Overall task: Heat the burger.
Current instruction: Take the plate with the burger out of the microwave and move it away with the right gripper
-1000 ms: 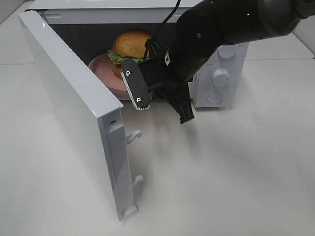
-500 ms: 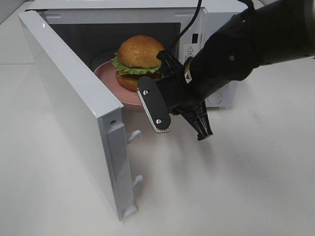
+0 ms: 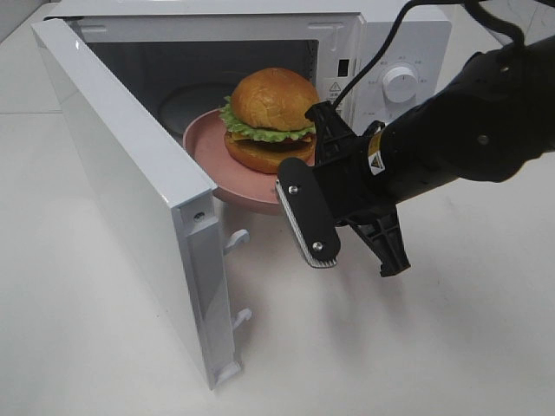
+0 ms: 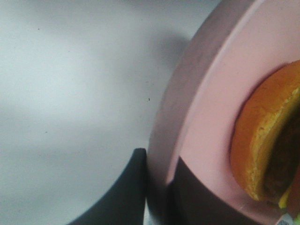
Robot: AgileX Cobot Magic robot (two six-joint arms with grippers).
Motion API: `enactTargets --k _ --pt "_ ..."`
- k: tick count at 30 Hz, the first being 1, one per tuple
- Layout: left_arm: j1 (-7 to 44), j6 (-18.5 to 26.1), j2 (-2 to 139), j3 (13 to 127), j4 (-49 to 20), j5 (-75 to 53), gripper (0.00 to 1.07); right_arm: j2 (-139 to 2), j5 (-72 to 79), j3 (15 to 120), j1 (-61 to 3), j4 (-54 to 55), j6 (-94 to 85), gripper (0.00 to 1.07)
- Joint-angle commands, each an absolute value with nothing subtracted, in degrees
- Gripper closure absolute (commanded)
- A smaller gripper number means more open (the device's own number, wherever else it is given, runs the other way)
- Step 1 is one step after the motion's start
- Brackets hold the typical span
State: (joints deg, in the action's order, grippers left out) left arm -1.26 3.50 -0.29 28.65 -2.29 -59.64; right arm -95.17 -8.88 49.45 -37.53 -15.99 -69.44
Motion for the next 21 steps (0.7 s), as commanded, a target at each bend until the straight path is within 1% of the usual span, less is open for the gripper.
enactTargets --k 1,21 --pt "-1.4 3.5 -1.5 28.5 -2.5 -59.5 0.09 -90.6 -4.6 47.3 -37.0 -16.7 -69.0 1.07" --pt "-1.4 3.5 -1.5 28.5 -2.5 -59.5 0.09 -75.7 -8.7 39.0 -37.0 -17.9 -67.4 1.07"
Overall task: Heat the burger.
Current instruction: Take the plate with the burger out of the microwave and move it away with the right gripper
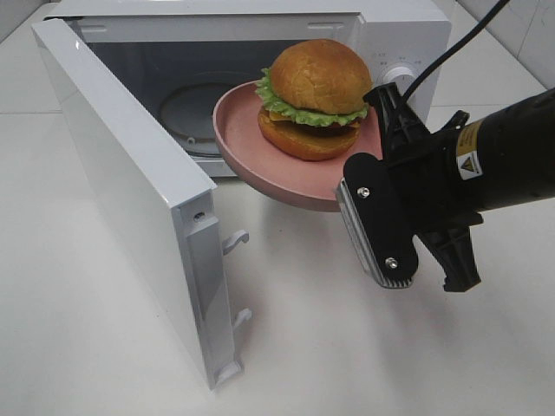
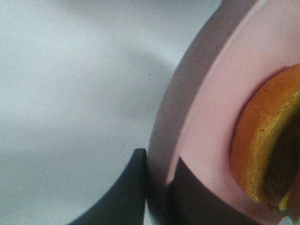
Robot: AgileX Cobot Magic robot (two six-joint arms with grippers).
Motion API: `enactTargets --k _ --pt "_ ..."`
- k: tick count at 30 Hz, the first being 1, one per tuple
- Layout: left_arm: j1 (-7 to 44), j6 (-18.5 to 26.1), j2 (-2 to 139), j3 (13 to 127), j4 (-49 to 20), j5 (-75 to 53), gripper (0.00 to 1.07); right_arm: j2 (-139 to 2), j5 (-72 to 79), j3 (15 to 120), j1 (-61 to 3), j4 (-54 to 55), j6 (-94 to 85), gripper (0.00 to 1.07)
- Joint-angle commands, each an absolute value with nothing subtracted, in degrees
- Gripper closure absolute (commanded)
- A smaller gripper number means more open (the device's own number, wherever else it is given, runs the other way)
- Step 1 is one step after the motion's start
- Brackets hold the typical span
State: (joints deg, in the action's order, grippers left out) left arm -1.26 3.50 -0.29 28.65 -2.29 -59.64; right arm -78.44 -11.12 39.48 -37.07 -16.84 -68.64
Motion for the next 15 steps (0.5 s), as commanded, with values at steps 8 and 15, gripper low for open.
enactTargets --k 8,15 --pt "-1.4 3.5 -1.5 28.5 -2.5 -59.5 0.09 -68.9 -11.6 34.4 -37.0 -18.0 -67.0 1.07" --pt "-1.4 3.5 -1.5 28.5 -2.5 -59.5 0.09 -63.3 -17.0 31.2 -37.0 -18.0 -67.0 1.07"
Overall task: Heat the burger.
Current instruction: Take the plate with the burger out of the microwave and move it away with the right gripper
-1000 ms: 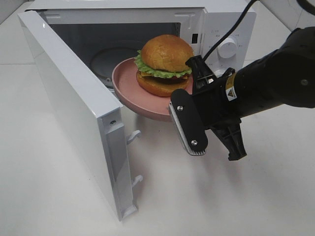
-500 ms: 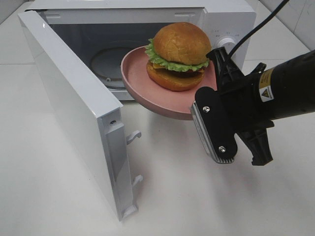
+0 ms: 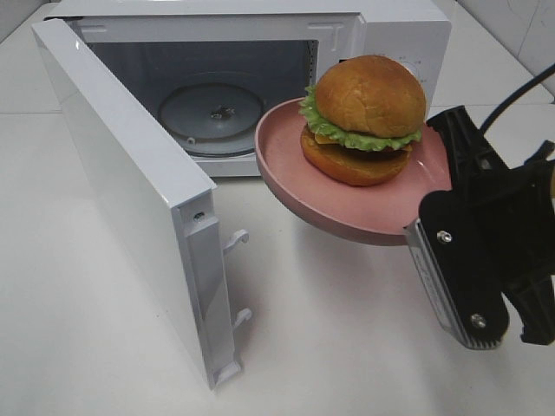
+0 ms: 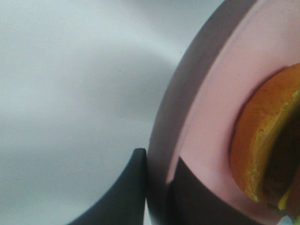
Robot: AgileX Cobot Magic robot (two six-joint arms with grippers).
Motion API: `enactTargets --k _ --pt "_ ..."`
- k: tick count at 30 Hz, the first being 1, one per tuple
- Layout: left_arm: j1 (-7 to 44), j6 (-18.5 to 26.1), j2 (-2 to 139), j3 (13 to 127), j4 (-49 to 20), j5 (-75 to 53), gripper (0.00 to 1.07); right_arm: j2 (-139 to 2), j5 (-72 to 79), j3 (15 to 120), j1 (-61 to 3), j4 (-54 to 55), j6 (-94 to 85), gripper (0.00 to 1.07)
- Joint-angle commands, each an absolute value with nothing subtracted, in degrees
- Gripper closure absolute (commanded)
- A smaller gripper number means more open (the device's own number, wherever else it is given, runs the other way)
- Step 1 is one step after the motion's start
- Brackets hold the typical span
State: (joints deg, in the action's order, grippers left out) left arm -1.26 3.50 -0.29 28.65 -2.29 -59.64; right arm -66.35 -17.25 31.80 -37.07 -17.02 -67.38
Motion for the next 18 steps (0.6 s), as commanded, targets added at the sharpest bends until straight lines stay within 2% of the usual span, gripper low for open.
enactTargets --k 1,18 --pt "-1.4 3.5 -1.5 28.5 -2.5 -59.5 0.09 -61.2 -18.9 30.4 -37.0 -18.1 -67.0 1.07" --pt "-1.4 3.5 -1.5 28.5 -2.5 -59.5 0.09 -47.8 -33.5 27.0 -37.0 -23.1 -56.2 1.07"
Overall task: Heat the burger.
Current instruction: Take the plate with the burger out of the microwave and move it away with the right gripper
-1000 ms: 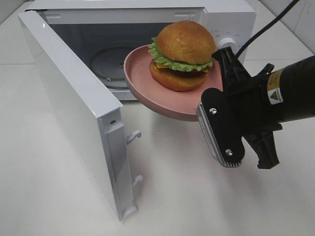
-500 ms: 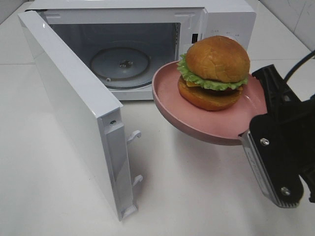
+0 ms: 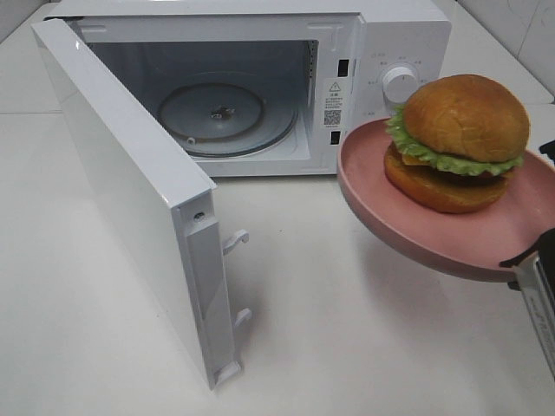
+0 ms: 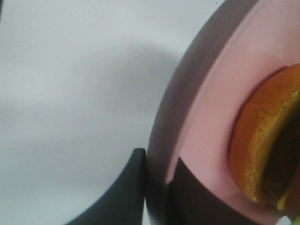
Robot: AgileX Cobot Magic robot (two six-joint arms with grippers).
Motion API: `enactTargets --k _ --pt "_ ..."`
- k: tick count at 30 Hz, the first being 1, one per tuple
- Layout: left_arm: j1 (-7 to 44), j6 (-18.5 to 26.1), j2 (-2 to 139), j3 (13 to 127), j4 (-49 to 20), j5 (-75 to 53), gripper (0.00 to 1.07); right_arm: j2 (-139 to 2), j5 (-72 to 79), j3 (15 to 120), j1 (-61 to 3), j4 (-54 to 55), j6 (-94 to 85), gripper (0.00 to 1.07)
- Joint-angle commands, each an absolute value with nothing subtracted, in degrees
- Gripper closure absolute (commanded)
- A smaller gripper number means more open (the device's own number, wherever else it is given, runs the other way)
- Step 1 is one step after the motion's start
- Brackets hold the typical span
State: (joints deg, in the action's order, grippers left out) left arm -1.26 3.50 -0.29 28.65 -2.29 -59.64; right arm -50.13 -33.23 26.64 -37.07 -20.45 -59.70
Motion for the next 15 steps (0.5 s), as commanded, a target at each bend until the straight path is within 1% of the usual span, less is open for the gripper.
enactTargets --k 1,5,8,10,15 --pt "-1.4 3.5 -1.5 28.5 -2.5 -59.5 0.09 -47.2 -35.8 27.0 -37.0 -24.1 -53.9 1.07" --pt "-1.4 3.5 -1.5 28.5 -2.5 -59.5 0.09 -46.7 -41.5 27.0 -37.0 -28.2 -48.0 1.07" --pt "-1.4 3.5 -1.5 28.5 -2.5 -59.5 0.09 -46.7 -42.2 27.0 -37.0 -28.8 -46.8 1.07" --pt "-1.4 3.5 -1.5 28.5 -2.5 -59.5 0.09 -46.7 -44.1 27.0 -37.0 -32.0 -40.5 1.07" --pt "-1.4 3.5 -1.5 28.5 -2.5 -59.5 0.09 -46.7 -46.3 27.0 -37.0 -35.0 -36.1 1.07"
